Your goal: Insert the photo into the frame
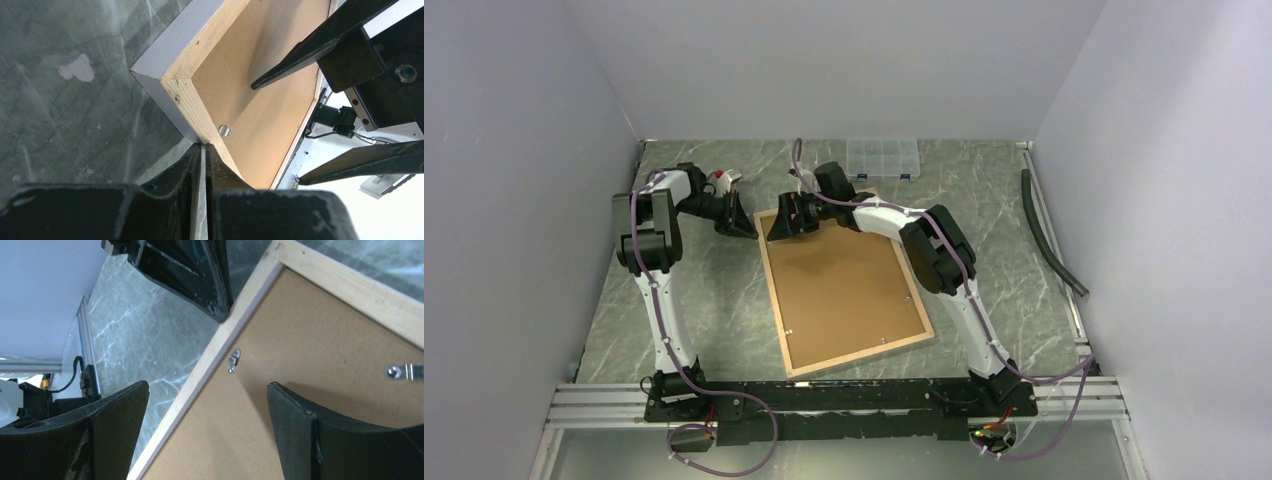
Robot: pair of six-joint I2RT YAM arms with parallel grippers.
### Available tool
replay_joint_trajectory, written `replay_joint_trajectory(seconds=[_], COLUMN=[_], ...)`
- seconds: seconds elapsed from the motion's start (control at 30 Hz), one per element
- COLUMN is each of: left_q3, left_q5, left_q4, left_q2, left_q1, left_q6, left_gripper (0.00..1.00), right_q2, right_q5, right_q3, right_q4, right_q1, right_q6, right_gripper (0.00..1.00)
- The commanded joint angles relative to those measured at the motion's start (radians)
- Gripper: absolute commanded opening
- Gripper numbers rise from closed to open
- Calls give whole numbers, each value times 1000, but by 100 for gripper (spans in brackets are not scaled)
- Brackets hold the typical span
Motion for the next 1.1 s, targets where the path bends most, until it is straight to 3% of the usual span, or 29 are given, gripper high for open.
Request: replay_joint_trajectory(seconds=[0.0,0.6,1.07], left_q3=[19,3,-10], left_q5=[-18,-28,-37], left_q4=[20,35,55], left_q2=[9,13,15], left_q1=[-14,-26,-27], left_q6=[-4,-3,-13], left_gripper=[13,10,8], right_q2=[37,130,71], right_q5=[-34,-28,-54], right_q3=[76,154,59], right_q4=[86,73,68], right_q1=[17,46,76], right_q6=[21,36,23], right_gripper=[91,88,85])
